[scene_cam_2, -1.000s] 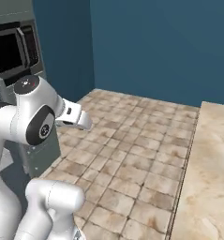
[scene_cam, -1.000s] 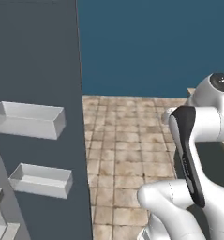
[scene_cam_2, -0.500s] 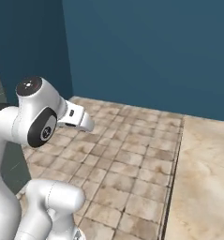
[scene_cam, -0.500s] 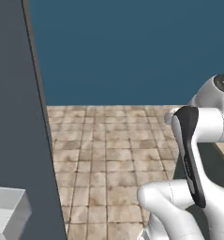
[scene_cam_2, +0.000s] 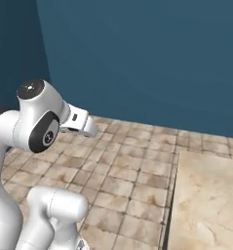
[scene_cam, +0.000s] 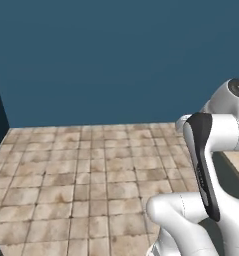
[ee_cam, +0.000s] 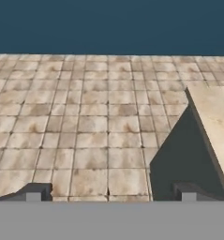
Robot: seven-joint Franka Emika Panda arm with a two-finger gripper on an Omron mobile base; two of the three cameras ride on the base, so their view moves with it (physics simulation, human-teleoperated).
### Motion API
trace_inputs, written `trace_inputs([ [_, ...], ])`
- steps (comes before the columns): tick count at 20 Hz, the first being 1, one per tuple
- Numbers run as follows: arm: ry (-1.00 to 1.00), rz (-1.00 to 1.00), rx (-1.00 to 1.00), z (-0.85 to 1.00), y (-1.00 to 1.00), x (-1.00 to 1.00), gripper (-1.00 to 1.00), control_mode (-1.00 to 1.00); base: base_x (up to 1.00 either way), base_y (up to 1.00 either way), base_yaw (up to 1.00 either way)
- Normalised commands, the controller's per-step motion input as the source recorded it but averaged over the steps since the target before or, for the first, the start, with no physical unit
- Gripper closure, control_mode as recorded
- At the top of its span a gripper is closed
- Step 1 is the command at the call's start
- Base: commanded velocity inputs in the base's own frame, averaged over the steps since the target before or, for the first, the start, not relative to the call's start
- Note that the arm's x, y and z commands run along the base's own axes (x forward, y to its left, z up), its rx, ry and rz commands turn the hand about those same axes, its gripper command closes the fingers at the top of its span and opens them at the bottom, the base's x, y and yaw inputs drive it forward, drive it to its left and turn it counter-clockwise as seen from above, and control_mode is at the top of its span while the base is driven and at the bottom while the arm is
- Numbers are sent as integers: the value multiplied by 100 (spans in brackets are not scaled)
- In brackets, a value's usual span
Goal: Transport the chicken drumstick and eggplant to the fridge. Place the chicken drumstick on the rack containing meat and place the eggplant on the rack containing the vegetable, ensuring meats and vegetables are on different racks.
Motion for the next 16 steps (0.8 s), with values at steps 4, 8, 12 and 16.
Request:
trace_inputs([
  [4, 0, 0, 0, 0, 0, 0, -100, 100, 100, -14, -18],
  [8, 0, 0, 0, 0, 0, 0, -100, 100, 100, -22, -19],
  [12, 0, 0, 0, 0, 0, 0, -100, 100, 100, -14, -22],
  [16, 0, 0, 0, 0, 0, 0, -100, 100, 100, -4, -28],
])
